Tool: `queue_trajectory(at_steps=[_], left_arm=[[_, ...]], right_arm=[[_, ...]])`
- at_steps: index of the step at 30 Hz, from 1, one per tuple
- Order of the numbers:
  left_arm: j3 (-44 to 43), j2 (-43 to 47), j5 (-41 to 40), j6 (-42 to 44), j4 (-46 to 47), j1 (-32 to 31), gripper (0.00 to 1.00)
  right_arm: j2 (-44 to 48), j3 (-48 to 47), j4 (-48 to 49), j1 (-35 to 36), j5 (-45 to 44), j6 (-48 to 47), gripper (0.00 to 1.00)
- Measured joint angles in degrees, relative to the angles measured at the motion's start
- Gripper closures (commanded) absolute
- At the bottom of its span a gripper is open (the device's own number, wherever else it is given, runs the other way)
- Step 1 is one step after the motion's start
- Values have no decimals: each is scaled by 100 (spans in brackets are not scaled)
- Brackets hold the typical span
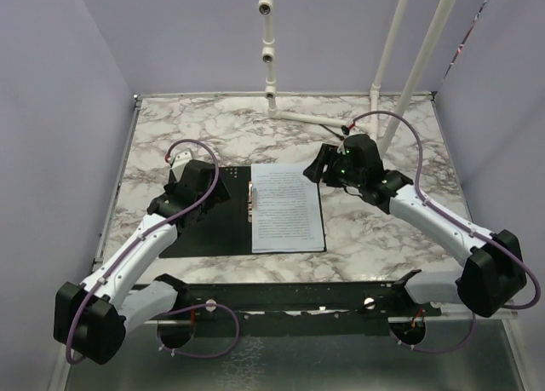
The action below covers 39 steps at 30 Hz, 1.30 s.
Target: Put the files into the folder
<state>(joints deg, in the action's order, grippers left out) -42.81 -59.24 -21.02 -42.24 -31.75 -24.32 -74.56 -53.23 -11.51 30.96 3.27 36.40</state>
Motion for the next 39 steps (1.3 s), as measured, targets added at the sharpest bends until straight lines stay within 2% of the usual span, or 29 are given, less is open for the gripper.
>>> queue_trajectory(at_steps=[7, 17, 28, 39], left_arm=[[-286, 439, 238, 629, -57, 0, 1], [-328, 984, 824, 1257, -57, 0, 1], [-269, 1266, 1161, 1386, 74, -2, 1], [-258, 1279, 1272, 1427, 83, 0, 1]], right_arm=[[-479, -874, -201, 935, -601, -50, 37], [-2468, -2199, -420, 1711, -1075, 153, 39], [-3840, -3152, -726, 2022, -1263, 382, 47], [-4310, -3394, -935, 2092, -1316, 433, 54]])
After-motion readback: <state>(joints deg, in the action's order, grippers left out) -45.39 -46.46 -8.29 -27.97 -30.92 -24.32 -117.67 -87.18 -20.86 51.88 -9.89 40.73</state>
